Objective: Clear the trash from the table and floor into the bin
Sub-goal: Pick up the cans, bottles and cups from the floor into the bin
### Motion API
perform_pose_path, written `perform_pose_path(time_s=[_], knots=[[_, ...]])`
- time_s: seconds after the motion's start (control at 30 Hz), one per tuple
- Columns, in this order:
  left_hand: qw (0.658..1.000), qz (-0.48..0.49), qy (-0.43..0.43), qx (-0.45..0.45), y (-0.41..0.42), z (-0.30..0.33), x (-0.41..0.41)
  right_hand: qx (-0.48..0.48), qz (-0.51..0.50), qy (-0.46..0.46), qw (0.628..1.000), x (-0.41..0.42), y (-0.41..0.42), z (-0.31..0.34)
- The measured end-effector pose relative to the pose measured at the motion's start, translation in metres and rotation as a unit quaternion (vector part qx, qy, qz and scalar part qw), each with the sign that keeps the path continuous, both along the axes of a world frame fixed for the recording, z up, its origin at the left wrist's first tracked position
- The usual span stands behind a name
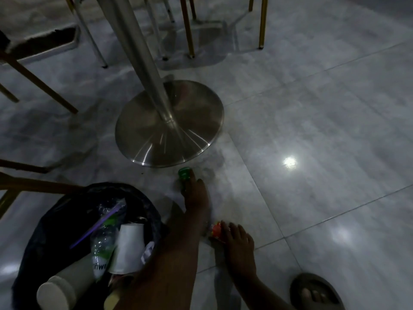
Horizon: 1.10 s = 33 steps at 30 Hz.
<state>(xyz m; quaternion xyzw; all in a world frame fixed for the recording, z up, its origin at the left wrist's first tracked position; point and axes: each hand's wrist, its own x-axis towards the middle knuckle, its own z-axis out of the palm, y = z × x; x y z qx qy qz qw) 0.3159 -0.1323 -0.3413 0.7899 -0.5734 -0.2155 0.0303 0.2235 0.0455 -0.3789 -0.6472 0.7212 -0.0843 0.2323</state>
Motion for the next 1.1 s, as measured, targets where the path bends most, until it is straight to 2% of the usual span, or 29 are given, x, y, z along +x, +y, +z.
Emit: perform_pose_path(time_s=[0.03,0.07,0.2,0.23,0.33,0.37,0.4,0.47,0.57,0.7,0.83,0.97,1.1], knots=[[0.999,0.004,-0.014,-0.036,-0.001,-0.005,0.0,0.01,-0.002,-0.008,1.0,-0.001,0.004,0.0],[0.995,0.04,0.012,-0.089,-0.002,-0.006,0.0,0.005,-0.012,-0.015,1.0,0.0,0.008,-0.004],[0.989,0.112,0.093,-0.031,0.011,0.019,-0.009,0.005,-0.008,-0.004,1.0,-0.003,0.016,-0.008],[0.99,0.094,0.096,-0.045,0.013,0.02,-0.008,0.001,-0.007,-0.013,1.0,-0.004,0.015,-0.008],[0.997,-0.005,-0.004,-0.081,0.008,-0.003,-0.004,-0.02,-0.022,-0.02,0.999,-0.005,0.012,-0.003],[0.995,-0.021,-0.011,-0.094,0.006,-0.001,-0.006,-0.026,-0.031,-0.024,0.999,-0.006,0.01,0.002],[0.994,-0.055,-0.035,-0.085,0.005,0.005,-0.009,-0.034,-0.036,-0.028,0.998,-0.007,0.009,0.006],[0.99,-0.123,-0.024,-0.058,0.002,0.034,-0.018,-0.059,-0.036,-0.029,0.997,-0.01,0.009,0.012],[0.962,-0.234,-0.09,-0.106,0.01,0.083,-0.016,-0.099,-0.037,-0.021,0.994,-0.013,0.005,0.031],[0.93,-0.297,-0.16,-0.145,0.026,0.134,0.006,-0.127,-0.038,-0.011,0.991,-0.019,-0.004,0.064],[0.922,-0.32,-0.13,-0.174,0.051,0.183,0.037,-0.166,-0.057,-0.009,0.984,-0.019,-0.004,0.106],[0.89,-0.38,-0.087,-0.238,0.08,0.238,0.075,-0.209,-0.095,-0.07,0.971,-0.011,0.001,0.159],[0.88,-0.387,-0.038,-0.273,0.107,0.289,0.123,-0.253,-0.068,-0.089,0.961,0.005,0.004,0.2]])
